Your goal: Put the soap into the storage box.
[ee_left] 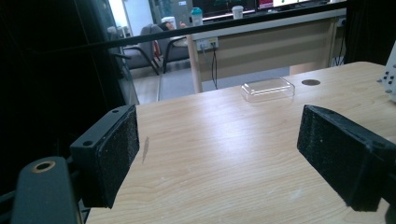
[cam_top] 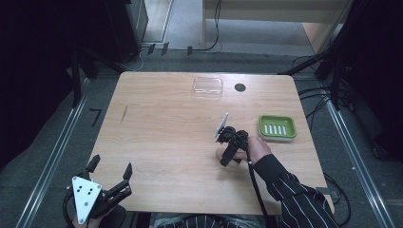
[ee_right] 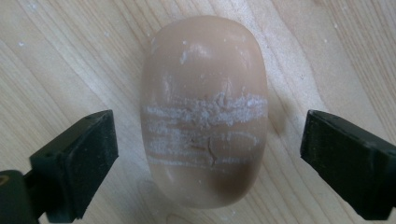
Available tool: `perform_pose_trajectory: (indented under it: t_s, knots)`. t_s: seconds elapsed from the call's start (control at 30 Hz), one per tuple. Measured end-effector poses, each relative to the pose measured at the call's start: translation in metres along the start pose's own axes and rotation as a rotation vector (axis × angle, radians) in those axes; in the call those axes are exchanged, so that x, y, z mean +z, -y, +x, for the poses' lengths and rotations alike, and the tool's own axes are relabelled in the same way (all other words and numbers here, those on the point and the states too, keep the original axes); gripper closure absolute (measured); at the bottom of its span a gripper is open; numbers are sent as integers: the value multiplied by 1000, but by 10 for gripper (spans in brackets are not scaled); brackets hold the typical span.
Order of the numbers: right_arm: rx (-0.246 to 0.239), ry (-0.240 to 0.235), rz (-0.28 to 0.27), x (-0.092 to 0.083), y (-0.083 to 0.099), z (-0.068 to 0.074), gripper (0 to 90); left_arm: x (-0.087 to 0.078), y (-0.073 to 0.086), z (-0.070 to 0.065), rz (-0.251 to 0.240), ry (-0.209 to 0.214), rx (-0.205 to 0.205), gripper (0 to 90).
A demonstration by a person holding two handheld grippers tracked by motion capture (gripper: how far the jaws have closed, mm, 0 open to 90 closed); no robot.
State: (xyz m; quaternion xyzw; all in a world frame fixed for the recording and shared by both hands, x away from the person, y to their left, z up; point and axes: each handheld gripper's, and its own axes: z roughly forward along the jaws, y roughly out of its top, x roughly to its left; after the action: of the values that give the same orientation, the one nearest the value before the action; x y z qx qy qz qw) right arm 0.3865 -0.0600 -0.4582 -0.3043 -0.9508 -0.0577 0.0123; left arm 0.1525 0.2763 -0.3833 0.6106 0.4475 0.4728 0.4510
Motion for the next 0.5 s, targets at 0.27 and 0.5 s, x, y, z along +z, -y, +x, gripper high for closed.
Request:
perform_pose_trajectory:
  t_s: [0.27,0.5]
  knots:
    - [-9,1,15,4,-6,1,174,0,0,0,3,-1,0,134]
    - [-24,5,36,6,-8,2,250,0,0,0,3,-1,-3,133]
